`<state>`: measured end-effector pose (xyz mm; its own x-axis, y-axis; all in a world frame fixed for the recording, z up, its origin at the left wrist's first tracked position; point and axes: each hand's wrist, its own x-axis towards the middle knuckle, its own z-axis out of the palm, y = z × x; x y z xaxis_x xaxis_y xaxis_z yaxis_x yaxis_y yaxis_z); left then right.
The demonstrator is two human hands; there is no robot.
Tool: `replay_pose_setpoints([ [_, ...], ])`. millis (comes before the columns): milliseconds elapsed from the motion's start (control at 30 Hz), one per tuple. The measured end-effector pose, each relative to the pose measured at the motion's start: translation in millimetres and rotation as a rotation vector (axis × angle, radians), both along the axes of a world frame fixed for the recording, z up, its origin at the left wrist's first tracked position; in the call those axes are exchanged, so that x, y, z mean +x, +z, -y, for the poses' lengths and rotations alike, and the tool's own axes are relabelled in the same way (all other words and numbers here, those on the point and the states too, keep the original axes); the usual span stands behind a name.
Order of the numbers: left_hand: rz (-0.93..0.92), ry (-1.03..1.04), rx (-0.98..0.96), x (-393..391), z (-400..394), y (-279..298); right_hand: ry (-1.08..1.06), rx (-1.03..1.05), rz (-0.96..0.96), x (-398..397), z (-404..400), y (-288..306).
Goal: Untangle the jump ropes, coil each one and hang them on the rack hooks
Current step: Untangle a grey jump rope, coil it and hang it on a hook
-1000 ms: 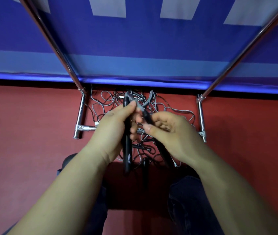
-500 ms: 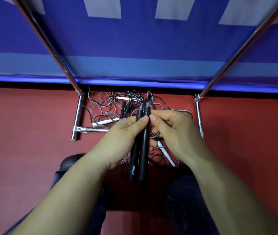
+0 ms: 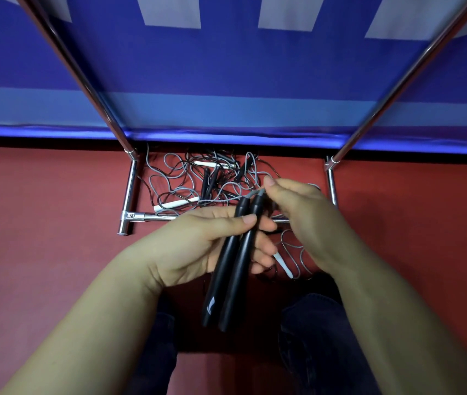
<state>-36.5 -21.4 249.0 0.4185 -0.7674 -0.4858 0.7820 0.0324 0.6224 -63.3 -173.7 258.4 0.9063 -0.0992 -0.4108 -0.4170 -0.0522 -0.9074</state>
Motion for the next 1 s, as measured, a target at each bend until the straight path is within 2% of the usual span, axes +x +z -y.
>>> replay_pose_setpoints([
  [167, 0.027, 0.031, 0.066, 0, 1, -1, -0.024, -0.148, 0.068, 1, 2, -5],
  [267, 0.085, 0.011, 0.142, -2, 3, 0, -0.145, -0.148, 0.122, 3, 3, -9],
  [333, 0.129, -0.037, 0.204, -3, 2, -2, -0.273, -0.023, 0.11, 7, 10, -13],
  [467, 0.149, -0.076, 0.236, -3, 1, -3, -0.511, 0.422, 0.042, 15, 17, -15],
  [567, 0.127, -0.082, 0.236, -3, 3, -3, -0.538, 0.507, 0.026, 15, 17, -16],
  [767, 0.183, -0.075, 0.292, -7, 6, -1, -0.529, 0.383, 0.061, 14, 18, -17],
  [867, 0.22, -0.07, 0.309, -7, 6, -1, -0.53, 0.386, 0.049, 14, 19, -18],
  [1000, 0.223, 0.038, 0.254, -8, 8, -2, -0.441, 0.306, 0.082, 10, 17, -16],
])
